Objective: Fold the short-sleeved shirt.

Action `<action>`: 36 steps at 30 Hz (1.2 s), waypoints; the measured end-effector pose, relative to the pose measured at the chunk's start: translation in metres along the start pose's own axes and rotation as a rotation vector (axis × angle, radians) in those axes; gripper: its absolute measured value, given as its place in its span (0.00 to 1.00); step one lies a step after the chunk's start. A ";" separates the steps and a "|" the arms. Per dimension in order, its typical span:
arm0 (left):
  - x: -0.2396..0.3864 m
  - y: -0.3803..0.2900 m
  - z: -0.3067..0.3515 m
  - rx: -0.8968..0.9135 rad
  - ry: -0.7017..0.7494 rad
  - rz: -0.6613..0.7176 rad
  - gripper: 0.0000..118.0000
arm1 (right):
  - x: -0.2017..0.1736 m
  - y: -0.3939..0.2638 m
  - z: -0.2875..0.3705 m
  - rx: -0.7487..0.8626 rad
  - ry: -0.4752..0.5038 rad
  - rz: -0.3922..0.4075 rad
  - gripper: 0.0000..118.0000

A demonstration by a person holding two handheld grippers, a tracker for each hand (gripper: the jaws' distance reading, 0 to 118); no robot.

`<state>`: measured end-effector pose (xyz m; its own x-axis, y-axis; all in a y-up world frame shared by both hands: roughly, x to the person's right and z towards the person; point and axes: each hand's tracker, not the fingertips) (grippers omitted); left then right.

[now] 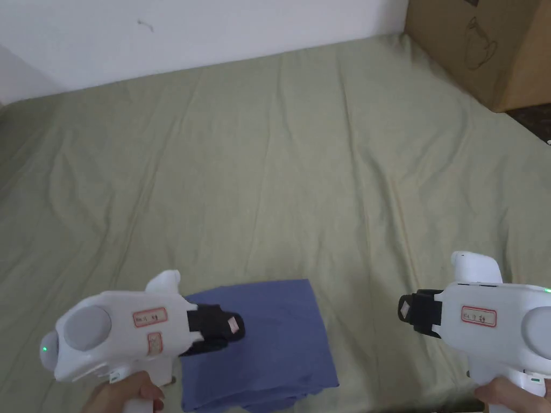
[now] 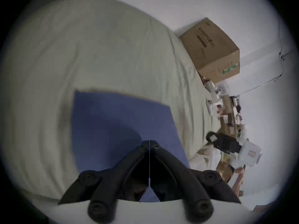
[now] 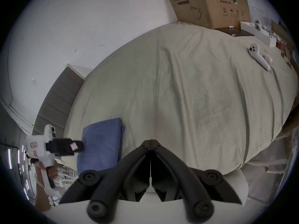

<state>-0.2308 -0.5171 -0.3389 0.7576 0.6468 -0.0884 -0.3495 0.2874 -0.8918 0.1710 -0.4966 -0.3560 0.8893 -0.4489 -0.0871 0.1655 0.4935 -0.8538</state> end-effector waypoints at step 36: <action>-0.115 -0.027 0.094 0.237 -0.160 0.139 0.28 | -0.151 -0.019 -0.101 -0.276 0.151 0.286 0.00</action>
<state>-0.3601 -0.5329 -0.2634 0.6040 0.7887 -0.1143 -0.5764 0.3333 -0.7461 -0.0097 -0.5127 -0.3784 0.8071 -0.4371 -0.3968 -0.2173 0.4049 -0.8882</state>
